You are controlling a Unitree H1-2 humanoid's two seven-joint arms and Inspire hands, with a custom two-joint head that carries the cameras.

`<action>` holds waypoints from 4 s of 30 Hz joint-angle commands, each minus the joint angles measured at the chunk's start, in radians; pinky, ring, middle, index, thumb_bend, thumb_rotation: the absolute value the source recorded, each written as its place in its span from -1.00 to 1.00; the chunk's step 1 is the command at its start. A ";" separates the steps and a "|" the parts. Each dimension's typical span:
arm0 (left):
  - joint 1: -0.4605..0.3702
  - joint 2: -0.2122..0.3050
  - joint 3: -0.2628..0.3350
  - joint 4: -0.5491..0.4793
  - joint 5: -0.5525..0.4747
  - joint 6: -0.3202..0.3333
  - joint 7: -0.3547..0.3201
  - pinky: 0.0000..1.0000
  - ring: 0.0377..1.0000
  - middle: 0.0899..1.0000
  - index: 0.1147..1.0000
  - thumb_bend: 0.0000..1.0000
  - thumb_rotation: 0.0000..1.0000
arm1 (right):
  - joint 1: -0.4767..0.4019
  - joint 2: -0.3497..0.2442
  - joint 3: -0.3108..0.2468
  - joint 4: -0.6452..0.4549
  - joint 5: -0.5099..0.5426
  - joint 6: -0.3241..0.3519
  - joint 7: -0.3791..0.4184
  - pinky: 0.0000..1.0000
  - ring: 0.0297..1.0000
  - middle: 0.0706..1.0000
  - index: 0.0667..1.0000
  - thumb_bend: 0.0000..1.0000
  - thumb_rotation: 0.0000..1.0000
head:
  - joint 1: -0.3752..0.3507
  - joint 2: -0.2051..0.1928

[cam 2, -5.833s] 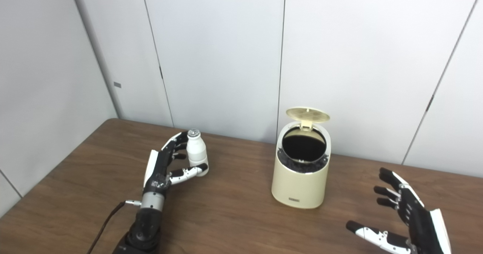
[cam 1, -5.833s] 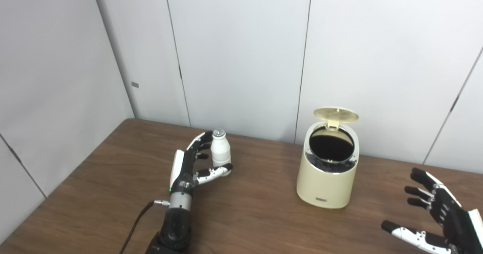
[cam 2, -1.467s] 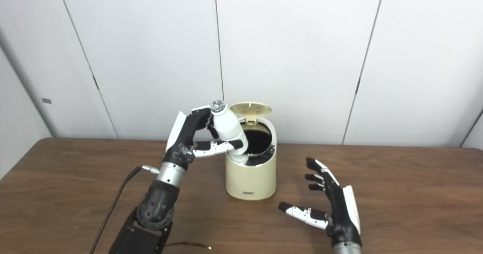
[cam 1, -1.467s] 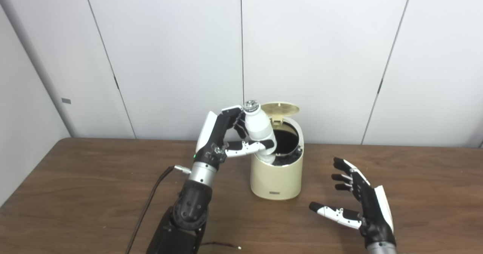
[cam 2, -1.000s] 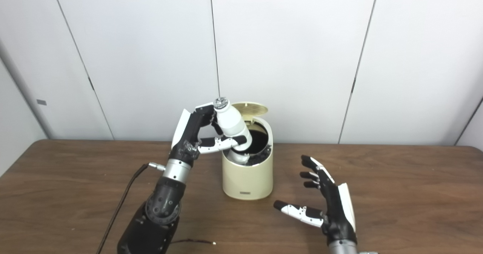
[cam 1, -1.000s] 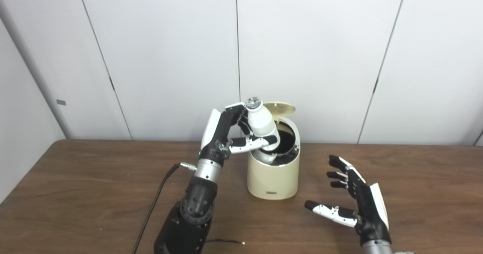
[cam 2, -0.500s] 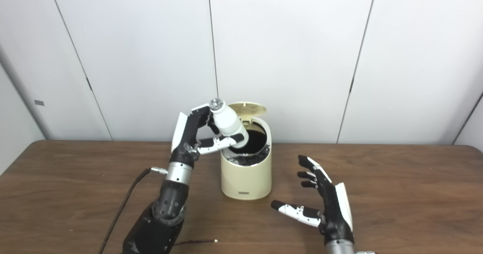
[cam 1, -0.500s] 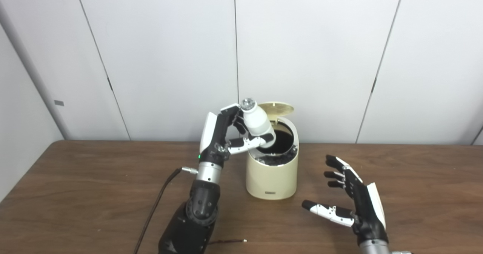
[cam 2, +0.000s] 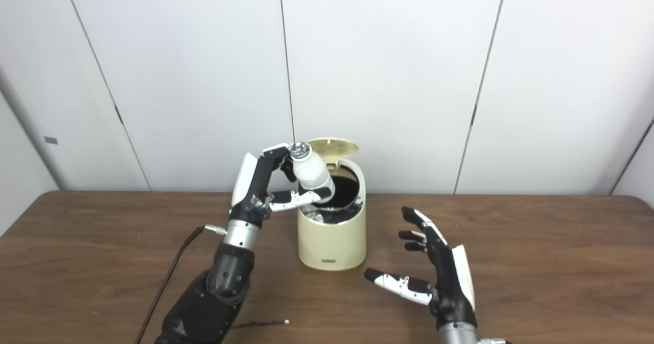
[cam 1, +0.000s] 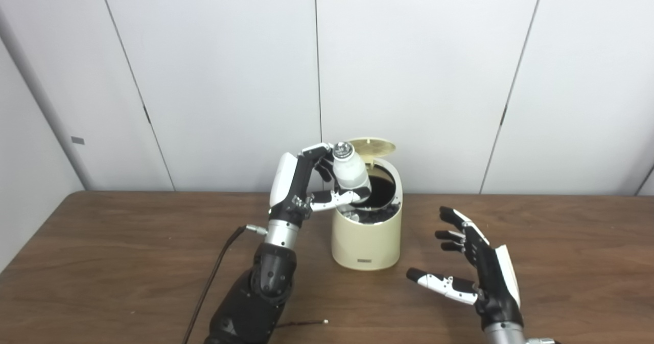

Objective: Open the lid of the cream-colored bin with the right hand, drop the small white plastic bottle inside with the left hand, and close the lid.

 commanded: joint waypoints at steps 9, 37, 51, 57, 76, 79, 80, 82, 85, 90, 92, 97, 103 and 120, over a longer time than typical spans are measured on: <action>0.000 0.034 -0.021 -0.041 0.025 0.148 -0.120 -0.04 -0.06 -0.12 -0.09 0.03 -1.00 | -0.027 0.007 0.000 -0.039 -0.001 -0.055 -0.012 0.32 0.42 0.63 0.60 0.57 -0.62 | 0.004 0.003; 0.013 0.033 -0.002 -0.072 -0.005 0.154 -0.169 0.06 0.17 0.17 0.20 0.83 -1.00 | -0.031 0.006 -0.001 -0.035 0.007 -0.058 -0.010 0.33 0.42 0.63 0.60 0.55 -0.62 | 0.016 0.012; 0.014 0.034 -0.001 -0.073 -0.015 0.153 -0.171 0.07 0.18 0.22 0.26 0.87 -0.97 | -0.030 0.008 0.000 -0.041 0.008 -0.049 -0.006 0.32 0.42 0.64 0.61 0.57 -0.62 | 0.018 0.016; 0.016 0.035 -0.003 -0.075 -0.013 0.147 -0.164 0.05 0.16 0.19 0.24 0.87 -0.97 | -0.030 0.006 0.002 -0.039 0.001 -0.054 -0.008 0.30 0.40 0.62 0.61 0.57 -0.61 | 0.017 0.016; 0.148 0.006 0.117 -0.294 -0.178 0.069 -0.167 -0.23 -0.07 -0.12 -0.14 0.03 -1.00 | -0.027 -0.010 -0.004 -0.026 0.018 -0.065 0.002 0.30 0.41 0.63 0.60 0.56 -0.61 | 0.032 0.009; 0.172 0.016 0.149 -0.327 -0.251 0.049 -0.207 -0.17 -0.05 -0.11 -0.16 0.03 -1.00 | -0.026 -0.015 -0.003 -0.020 0.013 -0.069 0.000 0.29 0.41 0.62 0.60 0.57 -0.61 | 0.034 0.008; 0.180 0.022 0.156 -0.338 -0.270 0.047 -0.220 -0.14 -0.03 -0.10 -0.16 0.03 -1.00 | -0.026 -0.016 -0.003 -0.019 0.013 -0.069 0.001 0.29 0.41 0.62 0.60 0.56 -0.61 | 0.034 0.007; 0.196 0.035 0.169 -0.358 -0.312 0.056 -0.256 -0.08 0.02 -0.08 -0.17 0.03 -1.00 | -0.026 -0.019 -0.004 -0.016 0.016 -0.070 0.002 0.30 0.41 0.62 0.60 0.56 -0.62 | 0.035 0.007; 0.221 0.056 0.184 -0.384 -0.374 0.076 -0.311 0.01 0.14 -0.06 -0.18 0.02 -1.00 | -0.026 -0.023 -0.006 -0.012 0.018 -0.071 0.003 0.31 0.42 0.62 0.60 0.56 -0.62 | 0.035 0.005; 0.268 0.086 0.203 -0.412 -0.418 0.111 -0.365 0.11 0.23 0.17 -0.14 0.02 -0.94 | -0.026 -0.031 -0.008 -0.014 0.021 -0.067 0.011 0.32 0.43 0.63 0.61 0.56 -0.59 | 0.039 0.010; 0.288 0.107 0.201 -0.424 -0.436 0.136 -0.406 0.17 0.31 0.36 0.20 0.12 -0.82 | -0.032 -0.035 -0.008 -0.015 0.016 -0.066 0.014 0.31 0.43 0.62 0.61 0.49 -0.61 | 0.042 0.011; 0.333 0.133 0.197 -0.436 -0.450 0.170 -0.470 0.27 0.43 0.52 0.55 0.33 -0.58 | -0.074 -0.060 -0.004 -0.034 -0.024 -0.037 0.029 0.23 0.40 0.58 0.61 0.34 -0.65 | 0.041 0.009; 0.370 0.133 0.202 -0.418 -0.479 0.159 -0.513 0.35 0.48 0.56 0.66 0.50 -0.60 | -0.179 -0.106 0.001 -0.066 -0.038 0.028 0.093 0.20 0.48 0.62 0.61 0.29 -0.59 | 0.023 0.003; 0.383 0.091 0.204 -0.352 -0.458 0.084 -0.517 0.28 0.42 0.54 0.63 0.43 -0.78 | -0.471 -0.253 0.134 -0.105 -0.255 0.291 0.344 0.50 0.69 0.69 0.63 0.29 0.25 | -0.001 -0.013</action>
